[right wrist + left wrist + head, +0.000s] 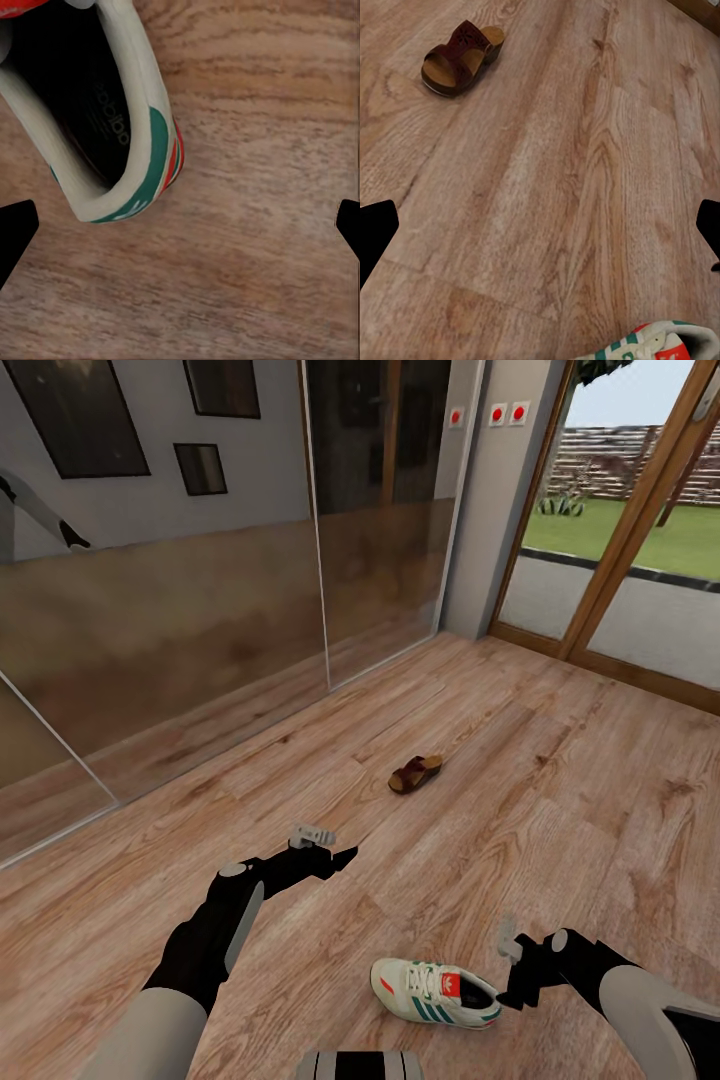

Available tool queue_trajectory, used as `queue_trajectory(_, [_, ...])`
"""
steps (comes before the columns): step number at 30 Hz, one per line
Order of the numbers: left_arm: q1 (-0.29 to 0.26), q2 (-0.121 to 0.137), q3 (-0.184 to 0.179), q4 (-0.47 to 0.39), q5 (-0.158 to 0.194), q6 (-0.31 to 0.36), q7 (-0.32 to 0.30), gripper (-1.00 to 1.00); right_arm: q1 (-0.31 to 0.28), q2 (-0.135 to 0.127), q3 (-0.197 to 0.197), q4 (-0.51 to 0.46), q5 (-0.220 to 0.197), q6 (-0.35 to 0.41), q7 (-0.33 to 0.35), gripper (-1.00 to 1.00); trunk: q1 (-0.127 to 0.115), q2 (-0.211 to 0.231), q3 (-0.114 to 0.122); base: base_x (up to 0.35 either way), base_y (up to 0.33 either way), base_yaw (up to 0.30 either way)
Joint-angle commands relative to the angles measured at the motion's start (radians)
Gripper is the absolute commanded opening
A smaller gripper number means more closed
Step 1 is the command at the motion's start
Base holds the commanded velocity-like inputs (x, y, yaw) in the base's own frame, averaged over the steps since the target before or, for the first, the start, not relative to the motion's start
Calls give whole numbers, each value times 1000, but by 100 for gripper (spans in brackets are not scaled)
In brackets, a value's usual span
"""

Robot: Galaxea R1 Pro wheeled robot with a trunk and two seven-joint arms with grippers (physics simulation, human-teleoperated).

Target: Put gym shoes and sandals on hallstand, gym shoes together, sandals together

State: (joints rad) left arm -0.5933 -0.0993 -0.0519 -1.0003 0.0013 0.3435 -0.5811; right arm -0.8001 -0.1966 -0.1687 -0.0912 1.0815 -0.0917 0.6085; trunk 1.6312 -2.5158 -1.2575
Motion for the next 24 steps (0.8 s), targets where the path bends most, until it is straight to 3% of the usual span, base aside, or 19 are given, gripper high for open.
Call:
queue_trajectory(1, [0, 0, 1, -1, 0, 8, -3, 100, 0, 0, -8, -1, 11, -5, 1, 100, 0, 0, -1, 0, 0, 0])
queue_trajectory(4, [0, 0, 1, -1, 0, 8, -3, 100, 0, 0, -8, -1, 11, -5, -2, 100, 0, 0, -1, 0, 0, 0])
queue_trajectory(16, [0, 0, 1, -1, 0, 8, -3, 100, -1, 0, -8, -1, 11, -5, -3, 100, 5, -3, -54, 0, 0, 0])
queue_trajectory(24, [0, 0, 1, -1, 0, 8, -3, 100, 0, 0, -8, -1, 11, -5, -3, 100, 5, -3, -55, 0, 0, 0])
